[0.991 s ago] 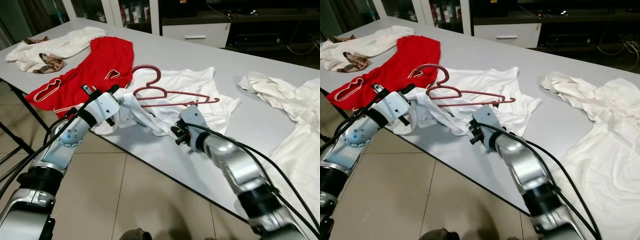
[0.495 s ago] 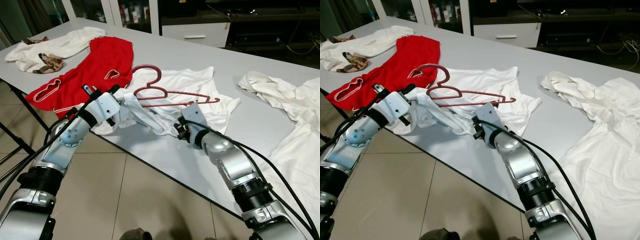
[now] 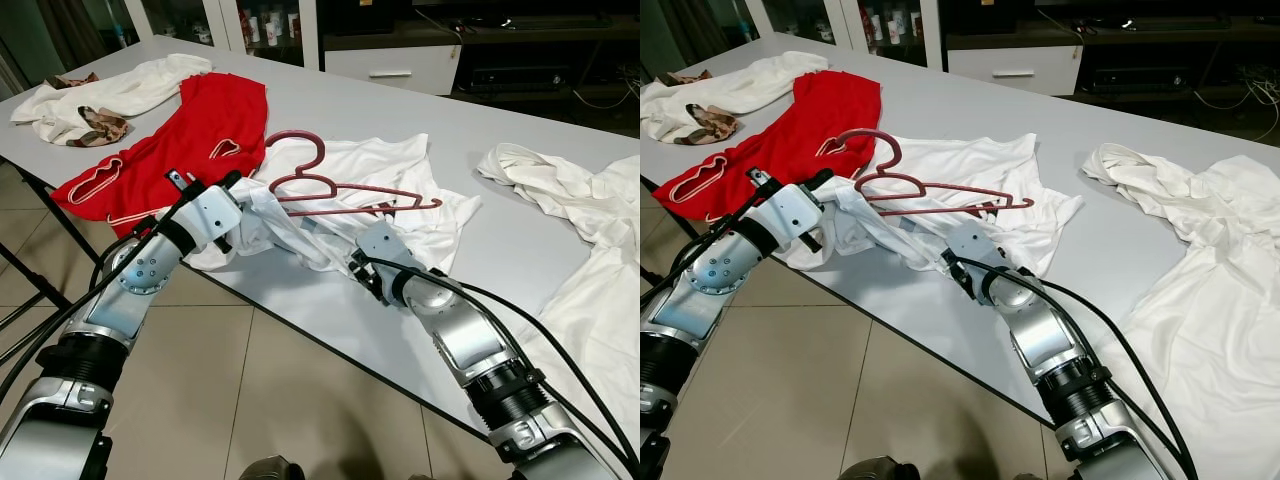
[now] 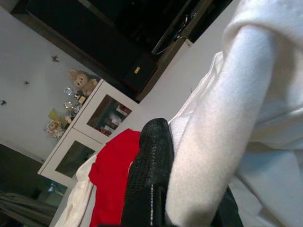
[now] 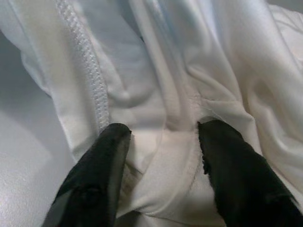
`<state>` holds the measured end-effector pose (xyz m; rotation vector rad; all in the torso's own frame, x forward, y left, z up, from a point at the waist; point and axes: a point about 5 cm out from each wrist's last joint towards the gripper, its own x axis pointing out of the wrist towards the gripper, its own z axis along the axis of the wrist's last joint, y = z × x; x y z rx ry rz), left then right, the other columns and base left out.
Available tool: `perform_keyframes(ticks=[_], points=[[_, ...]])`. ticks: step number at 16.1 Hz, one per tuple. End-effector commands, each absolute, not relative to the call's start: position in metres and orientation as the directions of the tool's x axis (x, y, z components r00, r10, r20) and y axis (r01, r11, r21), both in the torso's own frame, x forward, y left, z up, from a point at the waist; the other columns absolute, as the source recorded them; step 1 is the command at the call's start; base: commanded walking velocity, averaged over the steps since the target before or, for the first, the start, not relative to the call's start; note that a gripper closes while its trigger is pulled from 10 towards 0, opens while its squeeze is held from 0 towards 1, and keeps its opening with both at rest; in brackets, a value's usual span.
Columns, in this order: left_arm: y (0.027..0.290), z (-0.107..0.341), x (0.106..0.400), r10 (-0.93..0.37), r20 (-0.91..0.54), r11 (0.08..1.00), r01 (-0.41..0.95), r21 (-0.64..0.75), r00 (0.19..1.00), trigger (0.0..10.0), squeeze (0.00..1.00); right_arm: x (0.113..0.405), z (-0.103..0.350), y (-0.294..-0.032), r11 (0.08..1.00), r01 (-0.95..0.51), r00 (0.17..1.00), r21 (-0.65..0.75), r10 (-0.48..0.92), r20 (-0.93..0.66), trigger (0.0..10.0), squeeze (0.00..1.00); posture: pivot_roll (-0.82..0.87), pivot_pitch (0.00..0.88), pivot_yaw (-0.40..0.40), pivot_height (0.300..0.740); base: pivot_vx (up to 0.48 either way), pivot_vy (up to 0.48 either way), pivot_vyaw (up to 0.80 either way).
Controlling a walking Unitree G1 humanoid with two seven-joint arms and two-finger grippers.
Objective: Hang hanger
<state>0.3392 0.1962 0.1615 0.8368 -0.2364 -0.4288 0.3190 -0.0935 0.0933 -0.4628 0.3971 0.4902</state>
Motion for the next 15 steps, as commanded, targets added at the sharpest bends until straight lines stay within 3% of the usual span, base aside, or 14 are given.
perform_keyframes(ticks=[1,3,5,15], points=[[0.194,0.165,0.34,-0.467,0.044,0.585,0.271,0.765,0.883,0.0,0.0,0.317,0.087,-0.097,0.79,-0.524,0.807,-0.319,0.34,-0.483,0.0,0.44,-0.05,0.0,0.115,0.736,0.0,0.0,0.0],[0.195,0.165,0.339,-0.465,0.044,0.586,0.269,0.765,0.884,0.0,0.0,0.317,0.085,-0.109,0.817,-0.492,0.816,-0.3,0.313,-0.486,0.0,0.05,-0.05,0.0,0.114,0.736,0.0,0.0,0.0],[0.196,0.165,0.339,-0.463,0.044,0.586,0.268,0.765,0.885,0.0,0.0,0.317,0.084,-0.114,0.826,-0.479,0.821,-0.298,0.3,-0.486,0.0,0.0,-0.05,0.0,0.115,0.736,0.0,0.0,0.0],[0.194,0.165,0.339,-0.465,0.047,0.588,0.268,0.763,0.884,0.0,0.0,0.315,0.098,-0.137,0.898,-0.418,0.842,-0.137,0.326,-0.43,0.0,0.0,-0.06,0.0,0.112,0.736,0.0,0.0,0.0]])
